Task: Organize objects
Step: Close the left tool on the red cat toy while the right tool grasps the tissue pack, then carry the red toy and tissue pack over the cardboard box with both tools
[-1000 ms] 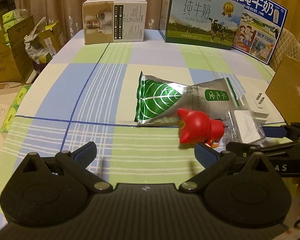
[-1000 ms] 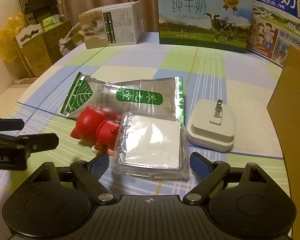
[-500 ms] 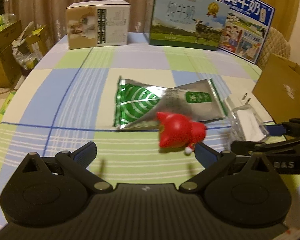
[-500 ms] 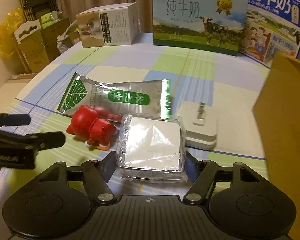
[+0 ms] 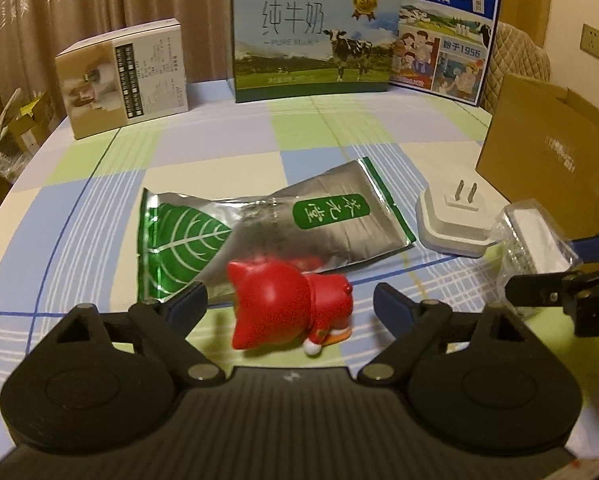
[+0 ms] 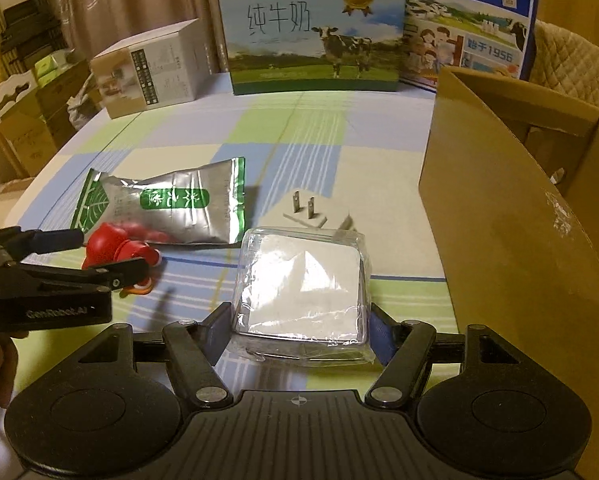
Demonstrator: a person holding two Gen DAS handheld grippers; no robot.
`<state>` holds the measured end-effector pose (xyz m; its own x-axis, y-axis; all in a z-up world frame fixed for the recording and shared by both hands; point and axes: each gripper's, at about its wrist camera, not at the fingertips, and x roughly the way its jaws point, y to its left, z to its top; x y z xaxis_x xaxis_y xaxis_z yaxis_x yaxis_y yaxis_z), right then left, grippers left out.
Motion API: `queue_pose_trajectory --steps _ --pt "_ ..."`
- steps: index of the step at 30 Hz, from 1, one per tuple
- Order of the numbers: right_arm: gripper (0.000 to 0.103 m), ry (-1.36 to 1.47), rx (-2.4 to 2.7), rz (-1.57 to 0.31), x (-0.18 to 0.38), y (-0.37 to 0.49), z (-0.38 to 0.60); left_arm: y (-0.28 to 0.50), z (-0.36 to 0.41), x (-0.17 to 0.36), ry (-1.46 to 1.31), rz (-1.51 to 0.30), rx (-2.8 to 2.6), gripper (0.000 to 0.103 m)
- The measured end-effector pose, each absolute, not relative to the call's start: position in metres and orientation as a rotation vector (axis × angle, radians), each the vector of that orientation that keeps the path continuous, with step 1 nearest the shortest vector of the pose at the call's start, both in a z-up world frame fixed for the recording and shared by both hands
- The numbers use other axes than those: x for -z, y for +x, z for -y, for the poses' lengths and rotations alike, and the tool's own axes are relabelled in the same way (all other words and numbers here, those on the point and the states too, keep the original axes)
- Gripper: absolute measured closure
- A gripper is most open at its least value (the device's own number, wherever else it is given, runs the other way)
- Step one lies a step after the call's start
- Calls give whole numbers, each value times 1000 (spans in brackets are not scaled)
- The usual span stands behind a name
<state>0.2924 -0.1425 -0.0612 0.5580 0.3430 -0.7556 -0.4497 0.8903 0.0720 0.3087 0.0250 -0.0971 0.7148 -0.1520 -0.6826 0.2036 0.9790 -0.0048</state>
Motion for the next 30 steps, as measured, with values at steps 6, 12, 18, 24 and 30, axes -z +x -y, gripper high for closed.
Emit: queue_pose_trajectory --steps 6,12,18,24,30 --pt "37 -117 -482 -869 63 294 142 312 -21 104 111 -753 180 34" --pt "37 -108 -482 -870 63 294 143 310 -19 104 115 -763 179 40" --pt "37 -108 -480 -866 62 292 142 301 -21 98 89 -798 168 40" --pt "37 -90 -477 -849 53 276 147 278 -24 83 44 -810 155 40" --pt "37 -50 -465 -849 37 246 160 243 -21 59 15 -821 136 40"
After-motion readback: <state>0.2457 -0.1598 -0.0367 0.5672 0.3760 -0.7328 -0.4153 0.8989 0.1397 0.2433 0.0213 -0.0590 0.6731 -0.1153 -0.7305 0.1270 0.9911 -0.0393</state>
